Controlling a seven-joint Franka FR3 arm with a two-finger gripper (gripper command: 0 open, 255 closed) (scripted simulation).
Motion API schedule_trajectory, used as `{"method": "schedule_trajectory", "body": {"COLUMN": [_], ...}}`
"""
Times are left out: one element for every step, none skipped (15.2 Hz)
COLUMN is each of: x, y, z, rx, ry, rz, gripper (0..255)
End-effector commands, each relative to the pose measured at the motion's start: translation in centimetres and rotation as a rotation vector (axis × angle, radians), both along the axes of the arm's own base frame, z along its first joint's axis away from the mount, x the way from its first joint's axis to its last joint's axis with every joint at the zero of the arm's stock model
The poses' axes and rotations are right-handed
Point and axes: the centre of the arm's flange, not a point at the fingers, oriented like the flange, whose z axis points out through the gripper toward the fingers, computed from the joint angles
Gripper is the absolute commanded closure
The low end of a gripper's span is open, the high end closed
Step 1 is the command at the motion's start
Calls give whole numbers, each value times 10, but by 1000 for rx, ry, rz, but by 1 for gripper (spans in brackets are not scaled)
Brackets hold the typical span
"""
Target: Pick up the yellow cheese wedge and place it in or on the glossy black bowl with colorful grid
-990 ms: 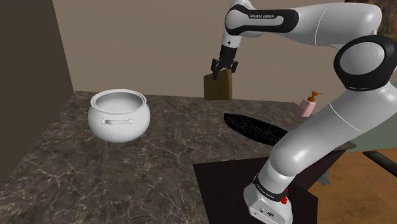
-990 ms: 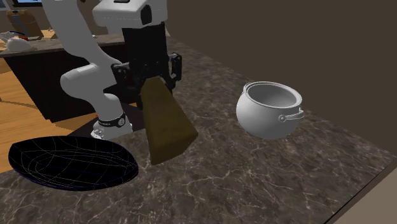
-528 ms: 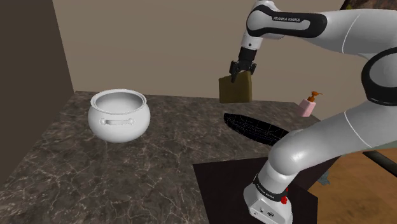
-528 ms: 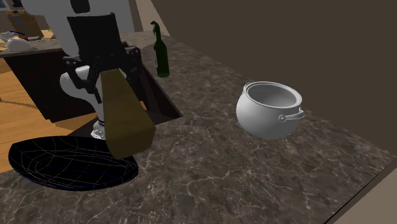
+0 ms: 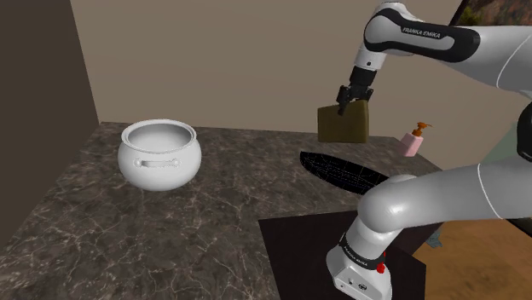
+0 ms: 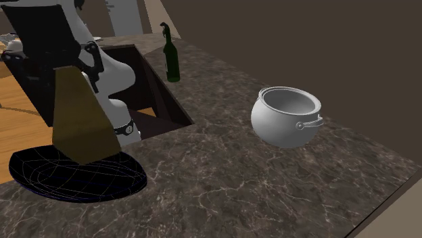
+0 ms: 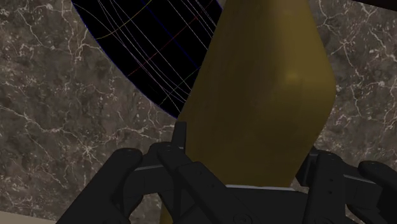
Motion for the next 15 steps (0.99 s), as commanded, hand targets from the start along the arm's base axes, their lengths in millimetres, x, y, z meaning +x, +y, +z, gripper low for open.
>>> {"method": "schedule_trajectory", "body": {"x": [-26, -38, -50, -62, -74, -86, -98, -98, -98, -98, -98, -98, -98, -98, -98], "y": [-9, -14, -19, -24, -29, -34, -38, -38, -38, -38, -38, -38, -38, -38, -38], "z": [7, 8, 10, 12, 14, 16, 18, 12, 7, 2, -3, -9, -14, -19, -24], "rx": [-1, -1, -1, -1, -1, -1, -1, -1, -1, -1, -1, -1, -1, -1, -1], "ry": [-2, -2, -2, -2, -2, -2, -2, -2, -2, -2, -2, -2, -2, -2, -2], "rz": [1, 1, 1, 1, 1, 1, 1, 1, 1, 1, 1, 1, 1, 1, 1], "gripper": [255, 255, 255, 255, 255, 255, 255, 255, 255, 255, 255, 255, 255, 255, 255]}}
